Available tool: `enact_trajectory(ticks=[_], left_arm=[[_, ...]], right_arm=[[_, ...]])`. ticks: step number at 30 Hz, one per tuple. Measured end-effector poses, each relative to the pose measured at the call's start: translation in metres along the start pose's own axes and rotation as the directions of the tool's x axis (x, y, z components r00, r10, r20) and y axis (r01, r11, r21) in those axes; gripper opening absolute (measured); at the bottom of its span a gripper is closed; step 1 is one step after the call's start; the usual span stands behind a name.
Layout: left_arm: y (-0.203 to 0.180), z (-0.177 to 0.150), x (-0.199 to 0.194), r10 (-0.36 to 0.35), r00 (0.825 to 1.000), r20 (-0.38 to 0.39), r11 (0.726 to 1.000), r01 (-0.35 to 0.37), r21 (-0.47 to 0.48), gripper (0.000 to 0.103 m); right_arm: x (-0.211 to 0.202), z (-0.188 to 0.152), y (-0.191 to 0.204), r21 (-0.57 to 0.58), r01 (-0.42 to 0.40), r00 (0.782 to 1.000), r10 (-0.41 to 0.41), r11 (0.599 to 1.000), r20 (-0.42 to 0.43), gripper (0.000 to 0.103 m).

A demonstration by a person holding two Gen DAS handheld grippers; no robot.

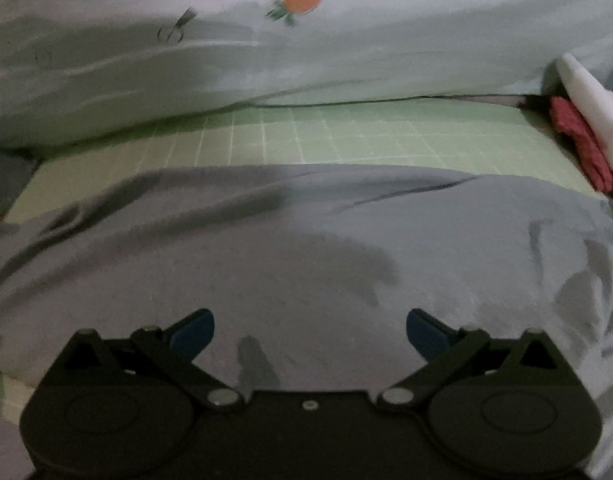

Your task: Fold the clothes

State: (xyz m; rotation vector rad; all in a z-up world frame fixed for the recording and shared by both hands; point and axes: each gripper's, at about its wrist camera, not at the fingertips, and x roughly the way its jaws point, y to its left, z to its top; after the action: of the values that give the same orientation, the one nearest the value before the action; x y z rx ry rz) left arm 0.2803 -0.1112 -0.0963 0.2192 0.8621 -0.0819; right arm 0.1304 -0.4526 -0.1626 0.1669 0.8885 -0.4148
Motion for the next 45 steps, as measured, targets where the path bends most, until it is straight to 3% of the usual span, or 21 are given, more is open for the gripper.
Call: enact_trajectory(ticks=[3, 4, 5, 7, 9, 11, 13, 14, 15, 16, 18, 21, 27, 28, 29, 30, 31, 32, 38, 42, 45], left_arm=[[0.006, 0.013, 0.031, -0.037, 0.997, -0.061, 0.999, 0.036, -0.020, 0.039], [0.011, 0.018, 0.038, -0.072, 0.994, -0.079, 0.997, 0.069, -0.041, 0.006], [0.016, 0.023, 0.043, -0.105, 0.990, -0.092, 0.993, 0.099, -0.066, 0.002], [0.030, 0.037, 0.046, -0.157, 0.984, -0.085, 0.981, 0.145, -0.132, 0.002], [0.055, 0.057, 0.042, -0.179, 0.984, -0.022, 0.954, 0.168, -0.246, 0.002], [0.087, 0.076, 0.033, -0.161, 0.982, 0.095, 0.900, 0.186, -0.394, 0.003], [0.113, 0.087, 0.024, -0.094, 0.975, 0.202, 0.846, 0.185, -0.500, 0.012], [0.118, 0.089, 0.020, -0.037, 0.979, 0.201, 0.847, 0.138, -0.513, 0.029], [0.123, 0.091, 0.017, 0.016, 0.980, 0.198, 0.846, 0.092, -0.525, 0.037], [0.120, 0.081, 0.016, 0.012, 0.986, 0.169, 0.849, 0.080, -0.523, 0.048], [0.114, 0.061, 0.014, 0.004, 0.994, 0.110, 0.854, 0.054, -0.517, 0.053], [0.105, 0.031, 0.011, -0.007, 1.000, 0.022, 0.862, 0.017, -0.506, 0.073], [0.088, -0.029, 0.006, -0.030, 0.987, -0.156, 0.880, -0.048, -0.472, 0.075], [0.088, -0.032, 0.008, -0.111, 0.977, -0.182, 0.892, 0.017, -0.453, 0.073], [0.086, -0.032, 0.006, -0.101, 0.980, -0.173, 0.902, 0.016, -0.431, 0.069], [0.084, -0.033, 0.004, -0.090, 0.982, -0.164, 0.912, 0.016, -0.409, 0.062], [0.081, -0.030, 0.003, -0.085, 0.984, -0.158, 0.923, 0.019, -0.384, 0.038], [0.079, -0.029, 0.003, -0.084, 0.983, -0.161, 0.928, 0.018, -0.371, 0.002], [0.090, -0.029, -0.004, -0.010, 0.986, -0.165, 0.940, -0.047, -0.339, 0.003], [0.108, -0.052, -0.023, -0.059, 0.990, -0.126, 0.893, -0.004, -0.449, 0.009], [0.098, -0.050, -0.051, -0.026, 0.997, -0.077, 0.896, -0.011, -0.444, 0.045]], right_arm=[[0.008, 0.006, 0.004, -0.012, 0.027, 0.999, -0.027, 1.000, -0.026, 0.103], [0.009, 0.008, 0.006, -0.017, 0.033, 0.999, -0.034, 0.999, -0.029, 0.103], [0.010, 0.009, 0.007, -0.025, 0.041, 0.999, -0.042, 0.999, -0.031, 0.103], [0.013, 0.012, 0.010, -0.040, 0.056, 0.998, -0.057, 0.998, -0.034, 0.103], [0.014, 0.014, 0.010, -0.050, 0.071, 0.997, -0.073, 0.996, -0.034, 0.103], [0.014, 0.014, 0.008, -0.052, 0.078, 0.996, -0.080, 0.996, -0.031, 0.103], [0.015, 0.013, 0.007, -0.052, 0.081, 0.996, -0.083, 0.995, -0.033, 0.103], [0.015, 0.012, 0.006, -0.053, 0.080, 0.996, -0.082, 0.995, -0.036, 0.103], [0.014, 0.010, 0.005, -0.054, 0.078, 0.996, -0.080, 0.996, -0.040, 0.103], [0.014, 0.009, 0.005, -0.055, 0.076, 0.996, -0.078, 0.996, -0.044, 0.103], [0.011, 0.005, 0.003, -0.052, 0.068, 0.996, -0.070, 0.996, -0.046, 0.103], [0.007, -0.001, 0.001, -0.041, 0.052, 0.997, -0.054, 0.998, -0.051, 0.103], [0.000, -0.013, -0.001, -0.029, 0.036, 0.997, -0.037, 0.999, -0.065, 0.103], [-0.001, -0.014, -0.001, -0.028, 0.033, 0.997, -0.034, 0.999, -0.066, 0.103], [-0.003, -0.015, -0.002, -0.026, 0.032, 0.997, -0.033, 0.999, -0.065, 0.103], [-0.005, -0.016, -0.003, -0.024, 0.032, 0.997, -0.034, 0.999, -0.063, 0.103], [-0.007, -0.018, -0.005, -0.021, 0.032, 0.998, -0.034, 0.999, -0.062, 0.103], [-0.010, -0.019, -0.006, -0.019, 0.033, 0.998, -0.034, 0.999, -0.060, 0.103], [-0.023, -0.026, -0.012, -0.006, 0.035, 0.998, -0.035, 0.999, -0.048, 0.103], [-0.038, -0.030, -0.023, 0.030, 0.019, 0.999, -0.018, 0.999, -0.030, 0.103], [-0.058, -0.033, -0.039, 0.070, -0.001, 1.000, -0.001, 0.998, 0.018, 0.103]])
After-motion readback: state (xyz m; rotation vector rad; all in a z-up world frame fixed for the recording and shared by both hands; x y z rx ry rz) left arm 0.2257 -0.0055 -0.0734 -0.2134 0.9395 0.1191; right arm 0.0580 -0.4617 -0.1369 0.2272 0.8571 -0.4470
